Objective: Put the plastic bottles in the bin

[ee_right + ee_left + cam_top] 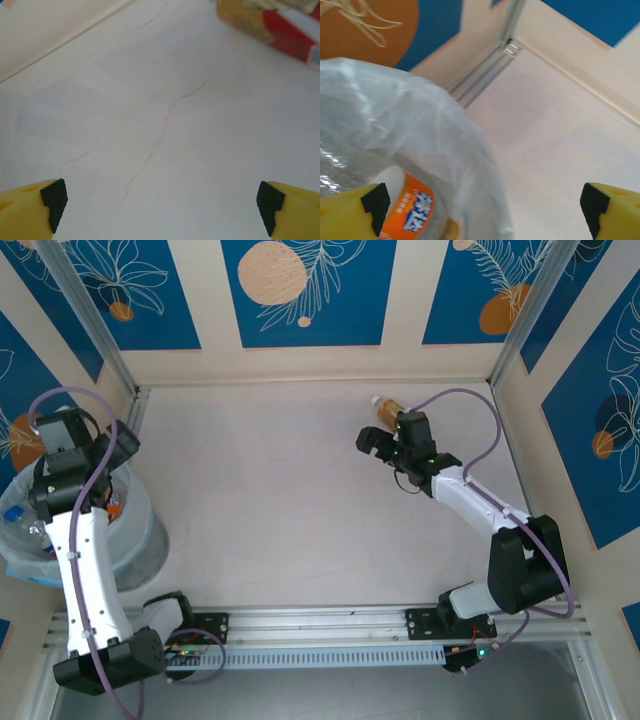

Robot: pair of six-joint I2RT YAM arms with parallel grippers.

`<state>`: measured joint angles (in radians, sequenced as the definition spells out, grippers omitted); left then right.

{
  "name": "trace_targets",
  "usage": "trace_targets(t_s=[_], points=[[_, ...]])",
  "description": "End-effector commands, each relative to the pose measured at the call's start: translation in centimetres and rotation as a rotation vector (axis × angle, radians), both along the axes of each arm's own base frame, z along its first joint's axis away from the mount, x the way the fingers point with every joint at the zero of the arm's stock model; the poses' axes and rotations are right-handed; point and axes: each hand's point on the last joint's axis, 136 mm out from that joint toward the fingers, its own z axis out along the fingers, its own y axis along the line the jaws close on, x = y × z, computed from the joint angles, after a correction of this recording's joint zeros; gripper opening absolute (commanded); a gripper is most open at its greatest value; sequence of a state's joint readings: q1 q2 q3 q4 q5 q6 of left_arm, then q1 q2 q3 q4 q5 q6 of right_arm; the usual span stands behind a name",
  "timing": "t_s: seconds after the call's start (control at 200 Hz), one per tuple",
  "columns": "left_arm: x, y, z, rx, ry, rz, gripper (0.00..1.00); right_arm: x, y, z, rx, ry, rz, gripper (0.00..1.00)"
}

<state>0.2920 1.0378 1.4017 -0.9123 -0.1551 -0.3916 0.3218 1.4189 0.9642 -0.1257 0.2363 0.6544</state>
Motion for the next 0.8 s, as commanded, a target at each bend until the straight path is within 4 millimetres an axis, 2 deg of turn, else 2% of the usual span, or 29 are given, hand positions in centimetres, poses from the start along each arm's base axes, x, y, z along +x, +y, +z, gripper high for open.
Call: trace_targets(t_s=[0.0,0.145,0.25,0.37,0.49,0.645,0.795], points=[[0.7,-3.0,2.3,-0.032,-0.09,-0.113,0.99,0.1,-2.0,-0.3,-0.056,-0.014,0.037,0.99],[2.3,-6.7,3.0,-0.037,-0.112,-0.261,0.99,1.3,-3.3,-0.5,-0.107,-0.008,0.128,1.0],[3.3,-9.7,3.5,-0.057,-0.147,-0.379,0.99,2.1,-4.5,-1.0,-0.221,0.022,0.214,0.99],[4.1,-11.9,3.9,-0.101,-0.198,-0.477,0.99,3.2,-5.6,-1.6,-0.272,0.041,0.283,0.99],[4.4,-14.0,4.2,-0.152,-0.24,-0.567,0.99,4.4,-7.1,-1.8,-0.272,0.047,0.319,0.99],[4.3,-18.1,4.6,-0.151,-0.256,-0.714,0.99,5.7,-9.0,-2.2,-0.279,0.065,0.356,0.99],[4.5,-20.4,4.1,-0.119,-0.231,-0.786,0.99,7.7,-11.1,-2.9,-0.312,0.077,0.398,1.0]])
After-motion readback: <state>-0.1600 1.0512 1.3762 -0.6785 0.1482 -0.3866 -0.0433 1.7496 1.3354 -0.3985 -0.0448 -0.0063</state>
